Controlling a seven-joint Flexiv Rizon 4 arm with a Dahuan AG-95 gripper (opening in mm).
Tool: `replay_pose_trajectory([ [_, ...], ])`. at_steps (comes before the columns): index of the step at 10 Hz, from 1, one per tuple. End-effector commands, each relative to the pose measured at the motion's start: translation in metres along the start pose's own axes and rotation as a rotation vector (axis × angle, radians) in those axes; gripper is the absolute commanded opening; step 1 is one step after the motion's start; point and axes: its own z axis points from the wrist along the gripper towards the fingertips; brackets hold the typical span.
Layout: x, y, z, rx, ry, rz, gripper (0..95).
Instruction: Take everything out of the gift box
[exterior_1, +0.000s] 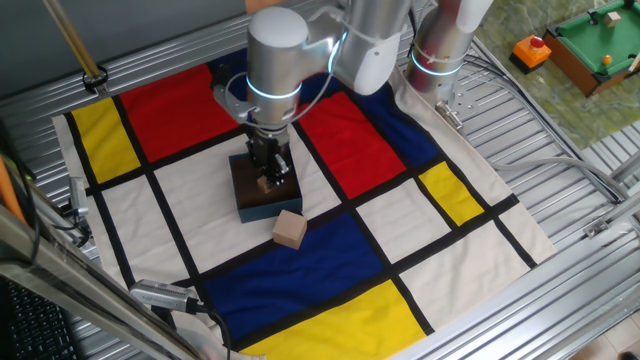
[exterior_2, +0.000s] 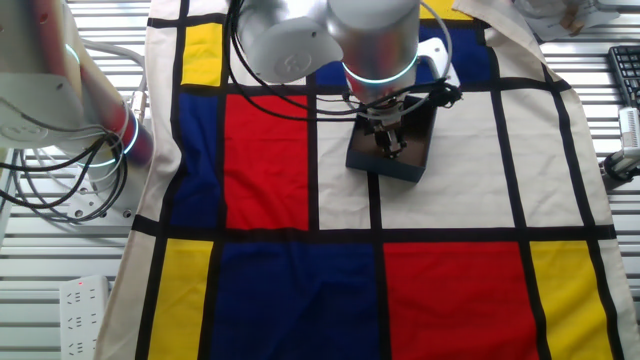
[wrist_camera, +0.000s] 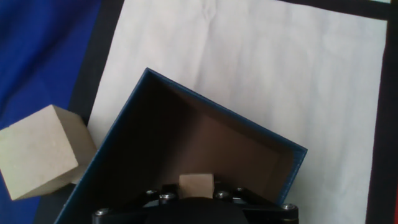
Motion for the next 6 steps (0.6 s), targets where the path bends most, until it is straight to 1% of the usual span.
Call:
replay_pose_trajectory([
  [1,0.000,0.000,-0.001,0.002,0.011,-0.003,0.0],
  [3,-0.001,-0.001,-0.006,0.016,0.072,-0.006,0.0],
  [4,-0.002,0.000,-0.020,0.022,0.146,-0.010,0.0],
  [5,-0.001,0.001,-0.030,0.019,0.165,-0.009,0.0],
  [6,0.001,0.002,-0.044,0.019,0.176,-0.001,0.0],
])
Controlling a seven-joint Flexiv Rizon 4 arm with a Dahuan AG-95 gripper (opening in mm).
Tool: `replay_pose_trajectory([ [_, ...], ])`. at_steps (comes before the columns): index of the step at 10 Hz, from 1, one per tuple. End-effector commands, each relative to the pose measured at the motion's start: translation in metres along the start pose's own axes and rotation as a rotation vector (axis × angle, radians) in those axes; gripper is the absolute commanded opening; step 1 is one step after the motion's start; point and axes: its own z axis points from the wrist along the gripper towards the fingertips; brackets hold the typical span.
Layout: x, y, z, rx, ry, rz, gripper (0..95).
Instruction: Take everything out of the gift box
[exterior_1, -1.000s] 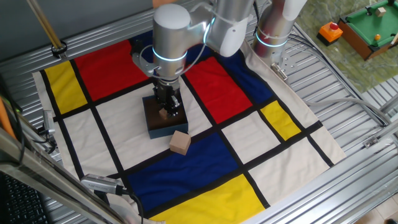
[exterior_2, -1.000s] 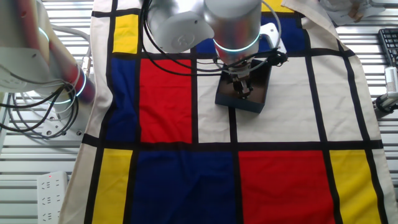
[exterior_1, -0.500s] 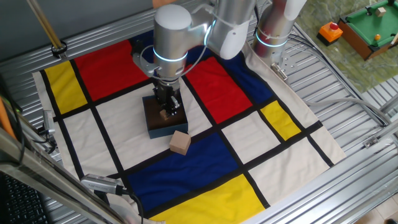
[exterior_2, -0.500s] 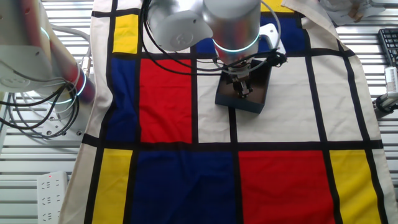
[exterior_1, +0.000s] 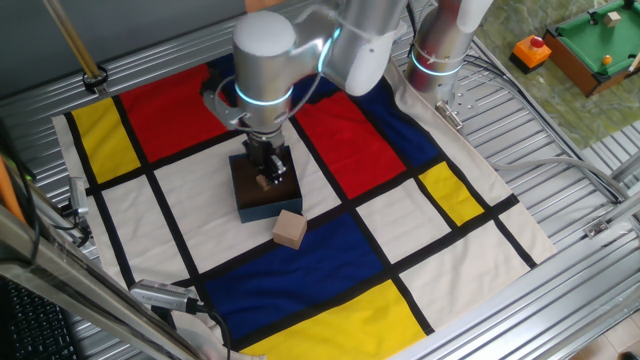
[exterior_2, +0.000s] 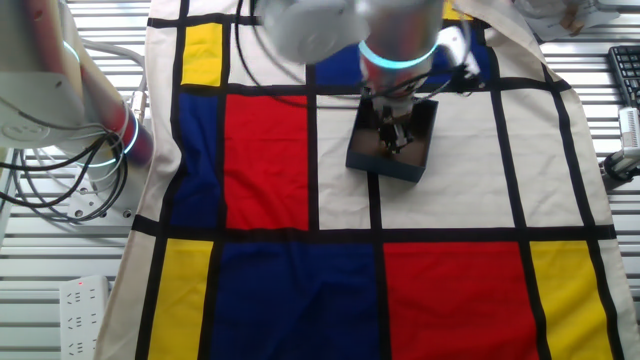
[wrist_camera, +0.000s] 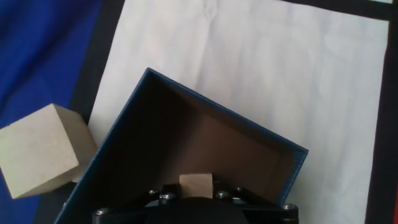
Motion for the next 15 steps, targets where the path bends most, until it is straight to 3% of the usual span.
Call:
replay_pose_trajectory([
  [1,0.007,0.003,-0.031,-0.003,0.063,0.005,0.0],
  [5,0.017,0.004,-0.078,0.011,0.045,-0.053,0.0],
  [9,0.035,-0.022,-0.111,0.036,0.021,-0.145,0.0],
  [11,0.040,-0.043,-0.111,0.036,0.022,-0.199,0.0],
  [13,0.035,-0.045,-0.105,0.042,0.016,-0.211,0.0],
  [15,0.026,-0.049,-0.093,0.049,-0.005,-0.317,0.0],
])
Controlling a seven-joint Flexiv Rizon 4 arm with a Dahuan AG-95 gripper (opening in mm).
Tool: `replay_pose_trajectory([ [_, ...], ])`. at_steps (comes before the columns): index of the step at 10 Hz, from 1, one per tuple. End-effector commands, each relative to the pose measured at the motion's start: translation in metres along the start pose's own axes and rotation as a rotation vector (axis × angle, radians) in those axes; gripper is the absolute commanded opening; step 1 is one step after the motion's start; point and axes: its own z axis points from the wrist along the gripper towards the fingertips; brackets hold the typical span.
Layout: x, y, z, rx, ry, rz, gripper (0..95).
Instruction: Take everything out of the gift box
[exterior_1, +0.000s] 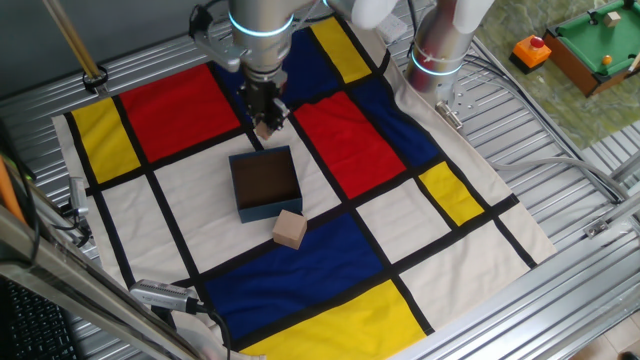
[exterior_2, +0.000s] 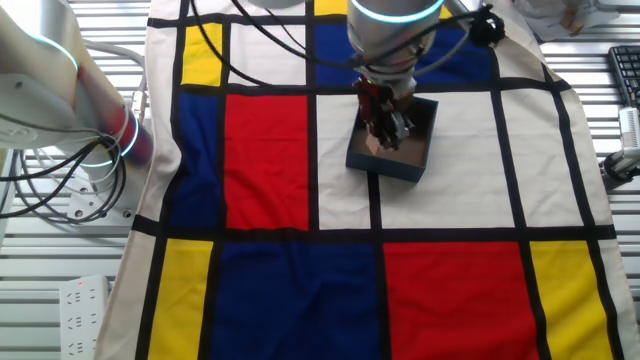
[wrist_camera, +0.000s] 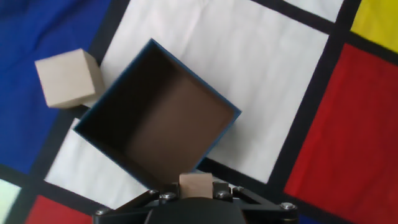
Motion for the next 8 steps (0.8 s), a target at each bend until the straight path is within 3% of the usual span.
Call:
replay_pose_trajectory([
  [1,-0.0040,-0.0039,0.0107,0.013,-0.016,-0.174,0.0],
  [2,-0.0041,-0.0044,0.0140,0.030,-0.027,-0.292,0.0],
  [4,-0.0023,-0.0038,0.0139,0.034,-0.059,-0.344,0.0],
  [7,0.0003,-0.0030,0.0145,0.031,-0.056,-0.329,0.0],
  [8,0.0032,-0.0017,0.0130,0.018,-0.057,-0.248,0.0],
])
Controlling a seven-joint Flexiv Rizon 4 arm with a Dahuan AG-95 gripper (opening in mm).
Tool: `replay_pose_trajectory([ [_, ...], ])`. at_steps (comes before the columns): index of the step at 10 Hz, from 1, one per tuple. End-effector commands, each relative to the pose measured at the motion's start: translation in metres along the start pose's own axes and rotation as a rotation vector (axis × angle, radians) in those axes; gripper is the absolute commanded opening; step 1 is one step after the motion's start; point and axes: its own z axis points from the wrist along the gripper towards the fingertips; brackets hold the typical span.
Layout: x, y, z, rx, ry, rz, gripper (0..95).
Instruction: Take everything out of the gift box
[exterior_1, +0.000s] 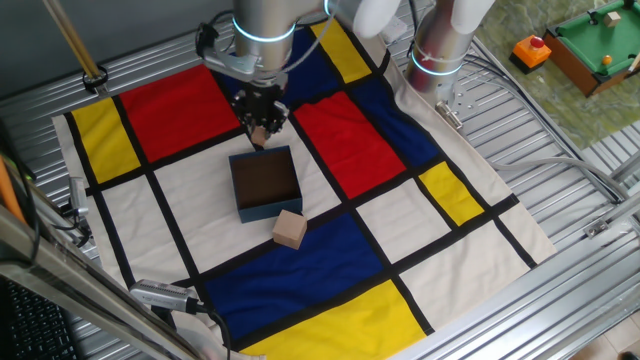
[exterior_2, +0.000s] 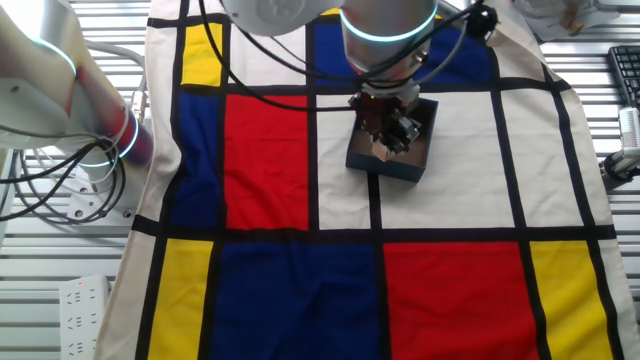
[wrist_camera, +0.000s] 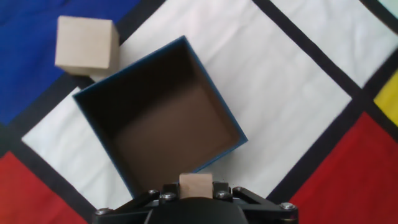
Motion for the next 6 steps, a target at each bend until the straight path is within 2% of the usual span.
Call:
replay_pose_trajectory([
  [1,-0.004,0.005,-0.009,-0.038,0.021,0.209,0.0],
  [2,-0.026,0.015,-0.022,-0.059,0.044,0.336,0.0],
  [3,-0.037,0.020,-0.026,-0.067,0.045,0.379,0.0],
  [4,-0.064,0.033,-0.031,-0.068,0.044,0.462,0.0],
  [5,-0.101,0.053,-0.031,-0.070,0.009,0.560,0.0],
  [6,-0.117,0.064,-0.029,-0.081,-0.001,0.610,0.0],
])
